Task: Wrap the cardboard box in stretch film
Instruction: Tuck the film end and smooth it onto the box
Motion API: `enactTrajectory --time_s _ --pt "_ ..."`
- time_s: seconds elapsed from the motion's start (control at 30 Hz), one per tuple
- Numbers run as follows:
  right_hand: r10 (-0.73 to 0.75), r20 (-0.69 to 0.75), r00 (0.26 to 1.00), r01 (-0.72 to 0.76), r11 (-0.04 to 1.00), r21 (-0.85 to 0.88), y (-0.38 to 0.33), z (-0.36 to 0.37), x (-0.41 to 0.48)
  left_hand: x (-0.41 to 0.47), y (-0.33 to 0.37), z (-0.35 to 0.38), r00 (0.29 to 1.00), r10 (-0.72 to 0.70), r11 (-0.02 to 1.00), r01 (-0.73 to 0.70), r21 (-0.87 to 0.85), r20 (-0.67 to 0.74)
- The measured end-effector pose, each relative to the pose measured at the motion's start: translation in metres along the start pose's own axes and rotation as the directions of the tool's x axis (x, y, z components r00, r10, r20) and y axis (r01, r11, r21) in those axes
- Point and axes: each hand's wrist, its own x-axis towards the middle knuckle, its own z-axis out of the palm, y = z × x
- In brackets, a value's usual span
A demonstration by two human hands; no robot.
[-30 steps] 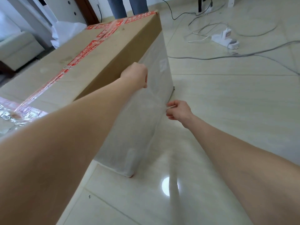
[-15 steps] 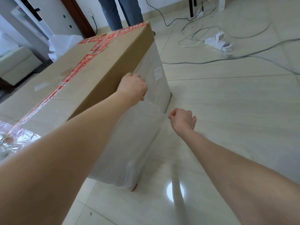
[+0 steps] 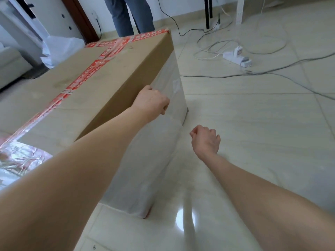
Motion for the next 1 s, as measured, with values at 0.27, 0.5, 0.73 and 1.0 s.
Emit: enactTrajectory --time_s 0.27,0.5,0.73,1.0 --pt "0.082 0.079 0.994 -0.097 0.970 0.223 -0.003 0.020 0.004 0.010 0.001 -0.010 0.993 -0.027 0.999 0.022 0.042 0.112" --pt "0.172 0.178 0.969 -0.223 0.918 0.329 0.003 0.017 0.005 0.026 0.015 -0.023 0.960 -0.080 0.997 0.081 0.004 0.270" --pt "0.152 0.220 0.963 -0.223 0.911 0.348 0.007 0.029 0.003 0.019 0.004 -0.015 0.969 -0.064 0.998 0.065 0.004 0.240" --pt "0.081 0.109 0.991 -0.111 0.943 0.313 0.008 0.021 0.012 0.015 -0.002 -0.011 0.996 0.059 0.984 -0.070 0.162 0.072"
